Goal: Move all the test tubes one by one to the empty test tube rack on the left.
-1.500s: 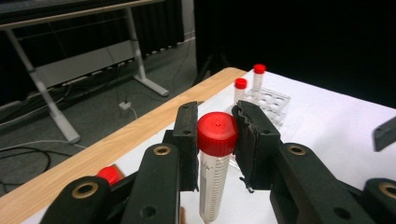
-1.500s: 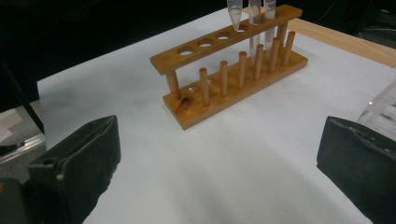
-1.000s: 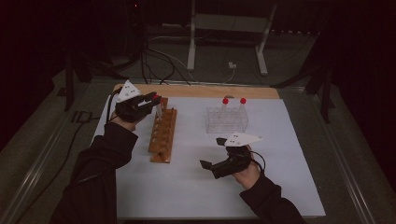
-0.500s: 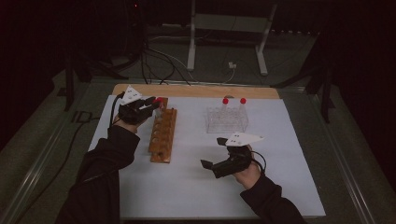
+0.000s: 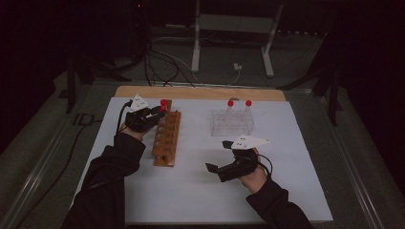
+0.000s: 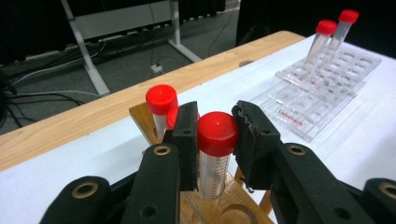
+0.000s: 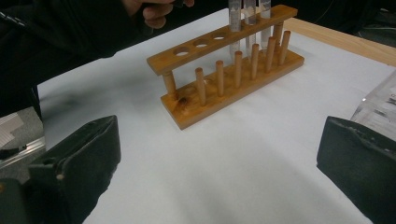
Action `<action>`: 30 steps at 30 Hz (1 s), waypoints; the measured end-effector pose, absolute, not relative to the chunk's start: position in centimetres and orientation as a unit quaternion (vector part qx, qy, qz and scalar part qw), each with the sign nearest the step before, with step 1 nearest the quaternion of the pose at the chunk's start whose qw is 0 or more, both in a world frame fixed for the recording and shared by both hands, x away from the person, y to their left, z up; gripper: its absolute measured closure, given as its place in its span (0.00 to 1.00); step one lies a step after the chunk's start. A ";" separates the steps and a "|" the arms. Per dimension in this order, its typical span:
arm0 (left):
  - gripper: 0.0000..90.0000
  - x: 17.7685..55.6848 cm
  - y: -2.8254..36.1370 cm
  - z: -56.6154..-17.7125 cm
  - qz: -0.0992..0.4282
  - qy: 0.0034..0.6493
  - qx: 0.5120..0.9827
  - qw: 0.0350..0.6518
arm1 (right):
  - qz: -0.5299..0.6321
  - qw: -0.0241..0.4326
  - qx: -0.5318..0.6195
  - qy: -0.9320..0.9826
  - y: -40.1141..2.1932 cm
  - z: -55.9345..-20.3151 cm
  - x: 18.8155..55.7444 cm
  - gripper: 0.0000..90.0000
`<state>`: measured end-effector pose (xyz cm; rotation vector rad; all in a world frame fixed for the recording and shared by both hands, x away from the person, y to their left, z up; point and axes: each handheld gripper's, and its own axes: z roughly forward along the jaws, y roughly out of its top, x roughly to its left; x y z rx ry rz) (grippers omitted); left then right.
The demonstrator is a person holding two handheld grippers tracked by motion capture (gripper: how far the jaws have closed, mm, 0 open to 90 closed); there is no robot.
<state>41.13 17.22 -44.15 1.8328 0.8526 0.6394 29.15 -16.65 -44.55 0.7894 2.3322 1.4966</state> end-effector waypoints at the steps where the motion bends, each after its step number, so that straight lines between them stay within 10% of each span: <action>1: 0.80 41.1 17.2 -44.2 0.263 0.351 0.755 0.488 | 0.515 0.130 0.272 0.802 -16.7 -44.6 29.2 0.00; 30: 0.69 40.8 17.1 -44.6 0.251 0.353 0.775 0.461 | 0.518 0.128 0.275 0.800 -16.9 -44.4 29.3 0.00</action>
